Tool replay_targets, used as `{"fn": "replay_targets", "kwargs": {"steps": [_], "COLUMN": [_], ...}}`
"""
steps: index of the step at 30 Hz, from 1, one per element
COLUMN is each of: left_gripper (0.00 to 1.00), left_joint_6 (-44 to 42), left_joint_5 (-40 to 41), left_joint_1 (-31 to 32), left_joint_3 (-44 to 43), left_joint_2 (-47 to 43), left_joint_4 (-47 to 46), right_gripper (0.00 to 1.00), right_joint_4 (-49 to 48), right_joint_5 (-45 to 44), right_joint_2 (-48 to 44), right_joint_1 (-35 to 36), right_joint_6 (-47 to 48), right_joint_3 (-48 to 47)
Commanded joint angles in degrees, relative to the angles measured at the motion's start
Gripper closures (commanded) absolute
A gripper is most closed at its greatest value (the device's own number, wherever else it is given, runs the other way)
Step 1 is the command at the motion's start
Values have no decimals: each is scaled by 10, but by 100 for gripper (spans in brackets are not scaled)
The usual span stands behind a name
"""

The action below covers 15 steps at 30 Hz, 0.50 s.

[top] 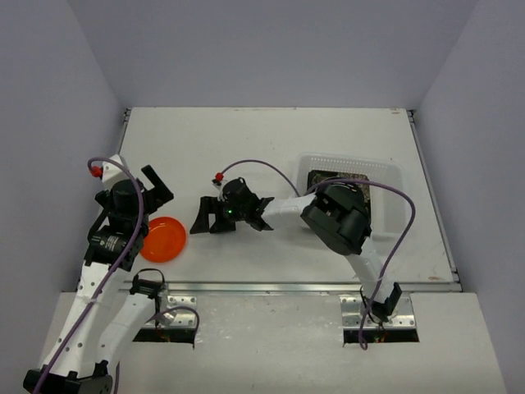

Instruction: Place the plates into the plastic bin on the countertop

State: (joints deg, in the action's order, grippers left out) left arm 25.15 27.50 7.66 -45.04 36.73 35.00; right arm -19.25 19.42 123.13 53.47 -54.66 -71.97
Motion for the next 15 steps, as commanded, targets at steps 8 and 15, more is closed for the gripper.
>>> {"fn": "replay_targets", "kwargs": {"steps": [8,15], "left_gripper": [0,0], "left_joint_6": [-30,-33], "left_joint_5": [-67,-73], "left_joint_1": [-3,-3], "left_joint_3": [0,1], "left_joint_2": [-10,-10], "left_joint_4": [-56,-59], "right_gripper": [50,100], "right_joint_4": [103,179], "right_joint_5": [36,-14], "right_joint_2": [221,236], "right_joint_1": [28,42], "right_joint_6": [-37,-8], "right_joint_3": [-256,-283]}}
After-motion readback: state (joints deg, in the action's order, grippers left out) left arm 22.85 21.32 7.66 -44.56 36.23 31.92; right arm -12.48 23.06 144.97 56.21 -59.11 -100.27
